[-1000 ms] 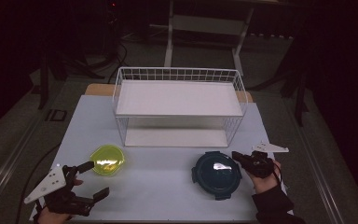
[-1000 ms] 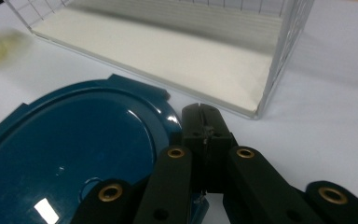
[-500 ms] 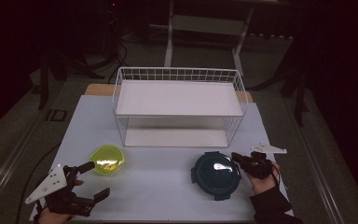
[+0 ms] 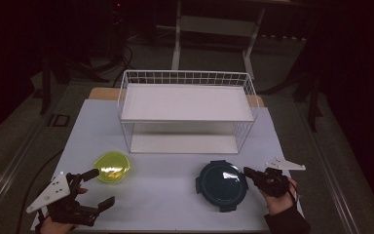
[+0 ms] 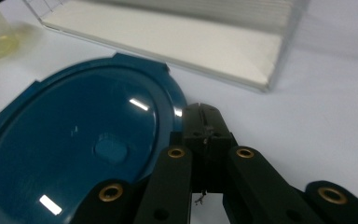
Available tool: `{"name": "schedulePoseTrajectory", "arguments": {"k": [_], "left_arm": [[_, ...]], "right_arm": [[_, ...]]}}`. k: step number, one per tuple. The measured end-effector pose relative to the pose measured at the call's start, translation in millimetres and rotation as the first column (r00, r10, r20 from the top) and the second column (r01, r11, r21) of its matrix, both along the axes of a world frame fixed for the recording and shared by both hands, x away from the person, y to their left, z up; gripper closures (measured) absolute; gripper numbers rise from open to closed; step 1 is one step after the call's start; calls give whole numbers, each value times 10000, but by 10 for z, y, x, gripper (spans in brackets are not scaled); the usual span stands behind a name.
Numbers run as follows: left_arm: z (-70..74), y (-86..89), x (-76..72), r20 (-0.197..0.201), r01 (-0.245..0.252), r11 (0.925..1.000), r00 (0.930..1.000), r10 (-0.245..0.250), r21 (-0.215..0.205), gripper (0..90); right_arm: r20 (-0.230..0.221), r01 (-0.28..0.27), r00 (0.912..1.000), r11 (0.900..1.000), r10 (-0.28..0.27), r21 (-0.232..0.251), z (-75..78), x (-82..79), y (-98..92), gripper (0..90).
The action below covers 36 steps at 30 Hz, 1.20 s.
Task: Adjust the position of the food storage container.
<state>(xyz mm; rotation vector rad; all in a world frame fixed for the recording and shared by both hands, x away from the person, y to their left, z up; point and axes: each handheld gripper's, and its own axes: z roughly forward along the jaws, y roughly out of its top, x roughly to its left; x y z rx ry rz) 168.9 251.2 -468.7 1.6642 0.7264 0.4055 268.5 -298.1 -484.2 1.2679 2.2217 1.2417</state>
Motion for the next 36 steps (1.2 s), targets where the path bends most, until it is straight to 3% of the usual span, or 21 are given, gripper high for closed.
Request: {"name": "schedulePoseTrajectory", "arguments": {"k": [3,5,13,32,36], "left_arm": [[1,-4,-3,4,14,10000,10000,-14,26,0],[9,-9,-4,30,8,10000,10000,-8,29,0],[1,-12,7,-54,40,10000,10000,-40,-24,0],[-11,-48,21,-245,133,9999,9996,-131,83,0],[-15,-65,24,-273,198,9997,9994,-193,164,0]], "right_arm": [[-2,80,10000,9999,-80,-80,1,-34,-20,900],[-243,121,9996,9999,-123,-109,-53,-111,-72,900],[-526,166,9985,9998,-161,100,-86,-102,-58,900],[-795,-979,9918,9946,1004,347,-92,27,389,900],[-887,-1334,9866,9899,1371,473,-97,35,499,900]]}}
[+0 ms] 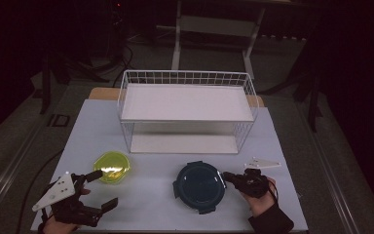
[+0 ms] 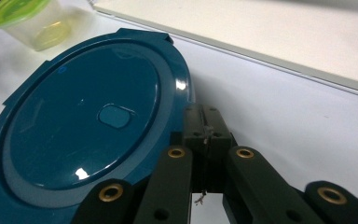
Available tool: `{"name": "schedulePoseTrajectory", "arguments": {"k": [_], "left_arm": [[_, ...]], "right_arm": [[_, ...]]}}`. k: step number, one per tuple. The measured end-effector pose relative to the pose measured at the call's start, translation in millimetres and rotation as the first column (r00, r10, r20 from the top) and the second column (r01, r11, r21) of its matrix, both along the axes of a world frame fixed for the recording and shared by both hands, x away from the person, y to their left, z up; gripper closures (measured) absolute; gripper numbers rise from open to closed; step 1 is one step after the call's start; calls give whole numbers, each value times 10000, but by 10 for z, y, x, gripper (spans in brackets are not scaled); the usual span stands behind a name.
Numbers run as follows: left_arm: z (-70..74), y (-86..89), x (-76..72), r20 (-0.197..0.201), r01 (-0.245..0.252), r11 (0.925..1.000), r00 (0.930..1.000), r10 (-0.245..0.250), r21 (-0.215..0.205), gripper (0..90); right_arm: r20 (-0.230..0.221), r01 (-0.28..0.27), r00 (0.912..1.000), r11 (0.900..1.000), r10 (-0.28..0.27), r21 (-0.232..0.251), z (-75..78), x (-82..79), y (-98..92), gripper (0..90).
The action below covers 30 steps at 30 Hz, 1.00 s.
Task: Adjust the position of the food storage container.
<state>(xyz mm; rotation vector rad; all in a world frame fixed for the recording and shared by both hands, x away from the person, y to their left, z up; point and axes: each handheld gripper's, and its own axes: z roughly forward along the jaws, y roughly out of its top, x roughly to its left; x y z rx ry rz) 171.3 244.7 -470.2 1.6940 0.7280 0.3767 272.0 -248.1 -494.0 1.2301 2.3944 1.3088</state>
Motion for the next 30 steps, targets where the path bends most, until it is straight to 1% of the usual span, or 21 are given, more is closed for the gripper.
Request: {"name": "schedulePoseTrajectory", "arguments": {"k": [4,8,9,11,12,14,15,18,22,24,25,26,27,28,29,30], "left_arm": [[-7,-7,3,-55,25,10000,10000,-24,73,0],[-5,-13,8,-83,90,10000,9999,-90,20,0],[-4,-14,8,-87,101,9999,9999,-101,20,0],[-5,-17,10,-94,121,9999,9999,-120,23,0],[-6,-18,9,-96,133,9999,9999,-133,41,0],[-9,-20,9,-104,136,9999,9999,-136,24,0],[-13,-24,12,-127,141,9999,9998,-140,50,0],[-16,-22,15,-144,197,9998,9997,-197,-6,0],[-25,-24,10,-134,238,9997,9996,-239,-99,0],[-29,-32,7,-62,259,9996,9996,-260,-91,0],[-31,-38,6,-40,277,9995,9996,-278,-133,0],[-35,-51,14,-190,302,9994,9994,-306,-190,0],[-35,-51,14,-190,302,9994,9994,-306,-190,0],[-40,-52,19,-239,342,9991,9991,-348,-256,0],[-50,-62,32,-364,272,9991,9989,-284,-335,0],[-50,-62,32,-364,272,9991,9989,-284,-335,0]], "right_arm": [[-14,-207,9998,9998,208,76,-6,-10,70,900],[27,-426,9991,9991,426,65,-11,-29,125,900],[-20,-507,9987,9987,508,106,-11,-28,145,900],[-4,-564,9984,9983,565,131,-15,-28,181,900],[-62,-632,9980,9977,633,235,-21,-16,230,900],[-62,-632,9980,9977,633,235,-21,-16,230,900],[-22,-780,9969,9967,781,208,-21,4,315,900],[-8,-920,9958,9955,921,231,-26,17,380,900],[41,-917,9958,9955,916,254,-33,25,388,900],[251,-948,9952,9954,944,124,-25,0,393,899],[251,-948,9952,9954,944,124,-25,0,393,899],[409,-1047,9937,9944,1042,118,3,-10,385,868],[473,-1016,9938,9947,1008,149,19,-14,376,853],[464,-1025,9937,9946,1016,172,30,-19,369,852],[516,-1026,9935,9946,1016,175,40,-24,363,851],[591,-1013,9932,9947,1002,159,53,-32,354,842]]}}
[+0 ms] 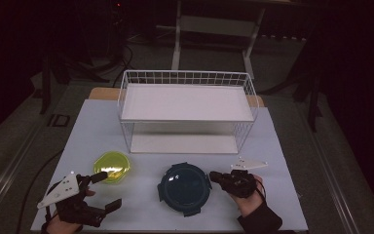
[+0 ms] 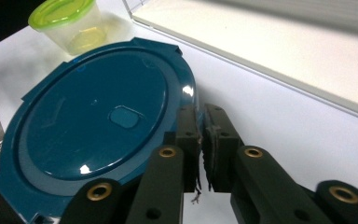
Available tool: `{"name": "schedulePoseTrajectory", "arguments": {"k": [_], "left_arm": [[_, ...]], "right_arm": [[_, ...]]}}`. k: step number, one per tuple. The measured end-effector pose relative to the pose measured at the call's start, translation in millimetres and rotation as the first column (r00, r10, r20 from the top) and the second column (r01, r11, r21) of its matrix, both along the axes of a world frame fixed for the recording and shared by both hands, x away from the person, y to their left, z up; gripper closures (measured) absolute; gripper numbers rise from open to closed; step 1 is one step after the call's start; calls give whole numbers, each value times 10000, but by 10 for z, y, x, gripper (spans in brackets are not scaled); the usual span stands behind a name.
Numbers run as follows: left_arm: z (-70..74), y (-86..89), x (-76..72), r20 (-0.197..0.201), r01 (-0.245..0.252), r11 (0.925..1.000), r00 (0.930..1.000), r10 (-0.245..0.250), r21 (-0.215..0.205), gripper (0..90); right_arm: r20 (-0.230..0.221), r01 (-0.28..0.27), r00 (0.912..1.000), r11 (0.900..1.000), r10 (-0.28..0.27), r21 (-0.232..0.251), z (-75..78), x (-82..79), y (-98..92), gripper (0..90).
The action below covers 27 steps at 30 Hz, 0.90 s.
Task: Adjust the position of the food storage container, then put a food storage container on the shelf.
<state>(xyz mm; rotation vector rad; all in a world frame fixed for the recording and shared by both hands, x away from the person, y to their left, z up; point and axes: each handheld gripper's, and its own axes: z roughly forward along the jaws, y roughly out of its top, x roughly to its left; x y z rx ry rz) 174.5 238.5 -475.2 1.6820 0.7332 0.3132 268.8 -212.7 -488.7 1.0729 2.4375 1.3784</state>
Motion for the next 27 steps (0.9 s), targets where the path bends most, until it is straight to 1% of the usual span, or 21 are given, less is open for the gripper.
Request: {"name": "schedulePoseTrajectory", "arguments": {"k": [3,5,6,7,8,9,10,11,12,13,15,16,17,18,20,21,22,23,24,25,27], "left_arm": [[-6,-14,10,-116,-103,9999,9999,102,-44,0],[3,-35,3,-46,-70,10000,10000,70,12,0],[12,-57,1,-2,-67,9999,10000,67,100,0],[20,-73,1,-12,9,9999,10000,-9,134,0],[30,-110,19,-203,183,9998,9996,-181,69,0],[32,-125,27,-219,152,9998,9996,-150,104,0],[32,-125,27,-219,152,9998,9996,-150,104,0],[39,-169,45,-262,72,9995,9996,-64,300,0],[44,-189,53,-292,45,9990,9996,-32,446,7],[59,-242,64,-421,-52,9980,9991,79,635,13],[85,-307,71,-645,-138,9977,9978,182,665,13],[85,-307,71,-645,-138,9977,9978,182,665,14],[100,-338,74,-797,-159,9980,9966,208,606,14],[134,-399,81,-1054,-251,9981,9939,309,567,14],[134,-399,81,-1054,-251,9981,9939,309,567,14],[168,-449,93,-1308,-366,9982,9905,426,483,14],[181,-473,100,-1470,-385,9988,9882,425,297,14],[198,-516,120,-1744,-360,9993,9840,373,103,14],[198,-516,120,-1744,-360,9993,9840,373,103,13],[201,-574,146,-2004,-273,9996,9793,287,96,13],[188,-632,178,-2196,-278,9995,9751,302,142,13]], "right_arm": [[110,-37,9999,9999,36,110,42,-22,-16,797],[247,-69,9997,9997,63,219,79,-46,-18,741],[247,-69,9997,9997,63,219,79,-46,-18,741],[361,-53,9993,9997,44,252,106,-63,-18,700],[560,-62,9984,9992,39,403,149,-89,-20,628],[715,-12,9974,9991,-20,436,172,-104,-21,581],[715,-12,9974,9991,-20,436,172,-104,-21,581],[781,17,9969,9989,-54,465,188,-113,-19,537],[977,55,9951,9981,-115,612,223,-136,-20,471],[1162,38,9932,9977,-117,675,254,-156,-18,400],[1377,-99,9905,9966,-14,817,295,-185,-17,309],[1465,-195,9892,9961,66,863,316,-196,-15,269],[1465,-195,9892,9961,66,863,316,-196,-15,269],[1559,-319,9876,9943,156,1021,358,-220,-10,215],[1634,-442,9862,9928,256,1110,378,-225,-8,215],[1795,-408,9836,9926,198,1142,419,-243,-9,163],[1795,-408,9836,9926,198,1142,419,-243,-9,163],[1908,-478,9813,9914,239,1215,451,-256,-14,146],[2048,-401,9787,9914,139,1242,459,-267,-14,145],[2136,-397,9768,9928,147,1132,464,-271,-12,144],[2180,-383,9758,9942,156,1003,458,-276,-13,144]]}}
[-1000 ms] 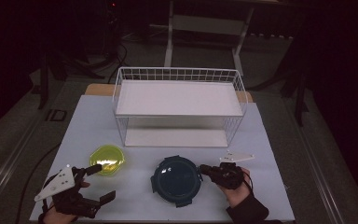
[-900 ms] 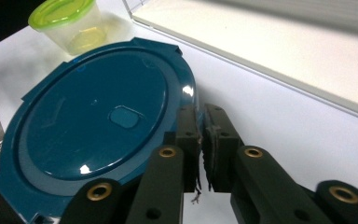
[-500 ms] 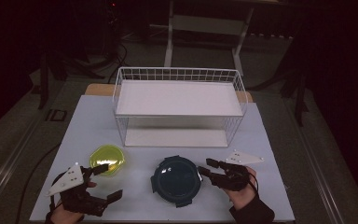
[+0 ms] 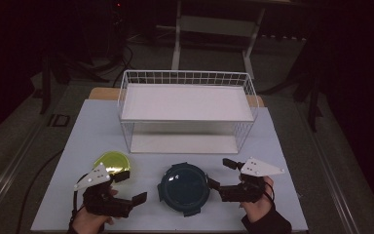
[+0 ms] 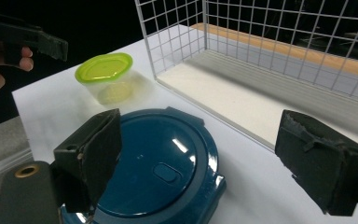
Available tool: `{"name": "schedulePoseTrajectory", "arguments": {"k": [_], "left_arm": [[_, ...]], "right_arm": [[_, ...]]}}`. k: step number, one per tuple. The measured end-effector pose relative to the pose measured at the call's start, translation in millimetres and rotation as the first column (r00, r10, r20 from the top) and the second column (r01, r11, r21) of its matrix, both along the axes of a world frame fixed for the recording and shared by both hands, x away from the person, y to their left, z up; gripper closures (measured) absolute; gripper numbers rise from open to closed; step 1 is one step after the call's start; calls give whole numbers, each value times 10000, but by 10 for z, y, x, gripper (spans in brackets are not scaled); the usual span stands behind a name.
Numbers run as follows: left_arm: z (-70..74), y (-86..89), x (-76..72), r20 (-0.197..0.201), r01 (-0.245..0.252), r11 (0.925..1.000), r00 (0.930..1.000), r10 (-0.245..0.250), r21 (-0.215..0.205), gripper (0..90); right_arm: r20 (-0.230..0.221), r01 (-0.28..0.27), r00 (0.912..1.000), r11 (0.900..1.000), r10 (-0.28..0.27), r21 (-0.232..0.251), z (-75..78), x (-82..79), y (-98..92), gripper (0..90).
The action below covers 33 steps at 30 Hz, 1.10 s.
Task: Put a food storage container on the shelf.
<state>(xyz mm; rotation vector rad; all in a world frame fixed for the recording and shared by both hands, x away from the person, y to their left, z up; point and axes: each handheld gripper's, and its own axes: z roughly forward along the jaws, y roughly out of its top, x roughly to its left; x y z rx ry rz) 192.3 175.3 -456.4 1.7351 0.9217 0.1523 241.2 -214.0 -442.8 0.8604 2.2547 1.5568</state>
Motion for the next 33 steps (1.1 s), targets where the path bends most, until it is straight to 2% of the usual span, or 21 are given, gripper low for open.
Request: {"name": "schedulePoseTrajectory", "arguments": {"k": [3,4,7,8,9,10,11,12,14,16,17,18,19,20,21,22,24,25,26,31,33], "left_arm": [[-30,-58,44,-472,96,9999,9988,-102,-130,14],[-72,-127,86,-1010,227,9997,9946,-236,-101,14],[-123,-205,129,-1442,536,9985,9882,-518,87,14],[-153,-237,153,-1672,630,9980,9841,-607,81,14],[-220,-286,204,-2307,595,9981,9711,-610,-133,18],[-220,-286,204,-2307,595,9981,9711,-610,-133,36],[-292,-319,251,-2912,534,9973,9544,-658,-504,46],[-292,-319,251,-2912,534,9973,9544,-658,-504,60],[-376,-364,290,-3377,463,9953,9385,-724,-848,94],[-390,-390,299,-3436,392,9978,9375,-551,-530,108],[-435,-396,332,-3887,203,9968,9201,-490,-774,126],[-453,-393,346,-4111,35,9966,9109,-371,-820,130],[-471,-390,360,-4272,-106,9962,9038,-273,-861,138],[-471,-390,360,-4272,-106,9962,9038,-273,-861,142],[-508,-384,385,-4661,-343,9957,8847,-99,-864,153],[-532,-377,397,-4862,-500,9946,8738,-4,-906,168],[-532,-377,397,-4862,-500,9946,8738,-4,-906,183],[-597,-359,430,-5413,-765,9898,8408,-7,-1202,227],[-597,-359,430,-5413,-765,9898,8408,-7,-1202,248],[-675,-368,468,-6026,-790,9772,7960,-572,-1971,334],[-702,-373,482,-6237,-917,9754,7797,-550,-2006,400]], "right_arm": [[34,24,10000,9999,-23,-156,-27,4,-15,147],[55,18,10000,9999,-18,-138,-37,5,-25,148],[145,-267,9995,9996,266,45,-78,18,-61,149],[145,-267,9995,9996,266,45,-78,18,-61,149],[52,-469,9989,9987,468,180,-112,30,-81,149],[52,-469,9989,9987,468,180,-112,30,-81,149],[-8,-505,9987,9986,505,142,-140,34,-85,149],[-8,-505,9987,9986,505,142,-140,34,-85,149],[40,-724,9974,9974,724,31,-161,27,-87,149],[96,-774,9970,9970,774,26,-166,27,-90,149],[35,-709,9975,9975,709,63,-179,32,-101,149],[6,-700,9975,9975,700,41,-186,35,-108,149],[-20,-660,9978,9978,660,32,-193,35,-111,148],[-93,-620,9980,9981,620,-8,-199,32,-114,146],[-144,-625,9979,9980,624,-46,-205,29,-114,144],[-156,-626,9979,9980,624,-109,-210,27,-115,143],[-171,-598,9981,9981,595,-142,-216,25,-114,143],[-202,-561,9982,9982,557,-222,-221,20,-119,143],[-202,-561,9982,9982,557,-222,-221,20,-119,143],[-200,-523,9985,9983,518,-272,-225,21,-120,144],[-146,-544,9984,9981,540,-292,-226,20,-112,144]]}}
